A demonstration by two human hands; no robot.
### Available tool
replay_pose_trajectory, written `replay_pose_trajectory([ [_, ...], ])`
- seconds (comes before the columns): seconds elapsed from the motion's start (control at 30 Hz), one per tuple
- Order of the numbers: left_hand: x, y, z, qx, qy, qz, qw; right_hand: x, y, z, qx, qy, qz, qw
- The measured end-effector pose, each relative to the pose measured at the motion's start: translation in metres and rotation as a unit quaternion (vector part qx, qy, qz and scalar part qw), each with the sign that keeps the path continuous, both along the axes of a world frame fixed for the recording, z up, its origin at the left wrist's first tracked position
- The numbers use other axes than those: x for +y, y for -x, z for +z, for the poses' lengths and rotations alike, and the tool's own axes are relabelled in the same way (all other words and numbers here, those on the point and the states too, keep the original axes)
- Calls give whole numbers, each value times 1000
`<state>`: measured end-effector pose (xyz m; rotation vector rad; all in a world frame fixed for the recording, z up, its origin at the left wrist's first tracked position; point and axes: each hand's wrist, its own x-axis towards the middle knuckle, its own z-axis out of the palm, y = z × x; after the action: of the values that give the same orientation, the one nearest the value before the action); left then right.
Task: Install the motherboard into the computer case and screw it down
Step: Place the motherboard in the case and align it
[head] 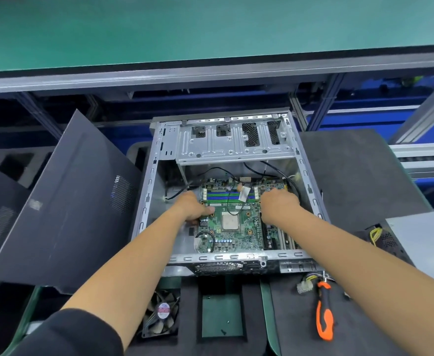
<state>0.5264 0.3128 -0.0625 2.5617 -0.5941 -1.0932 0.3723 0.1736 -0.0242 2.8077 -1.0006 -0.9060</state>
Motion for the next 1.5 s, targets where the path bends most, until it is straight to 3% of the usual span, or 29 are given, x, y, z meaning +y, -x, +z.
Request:
replay_pose_trajectory([
  [0.2,-3,1,-2,-14,-18,-13,1000,2,3,-3,31,50,-8,998],
  [0.5,-4,0,-4,93,-14,50,994,-9,2,-9,21,-45,-76,996],
  [0.7,-6,2,-1,113,-21,67,991,-12,1,-11,31,-72,-99,992],
  [1.17,-3,5,0,90,-11,54,994,-12,3,-8,61,-72,-121,988],
  [1.5,-2,4,-2,45,37,59,997,-13,3,-10,3,-72,-168,983],
])
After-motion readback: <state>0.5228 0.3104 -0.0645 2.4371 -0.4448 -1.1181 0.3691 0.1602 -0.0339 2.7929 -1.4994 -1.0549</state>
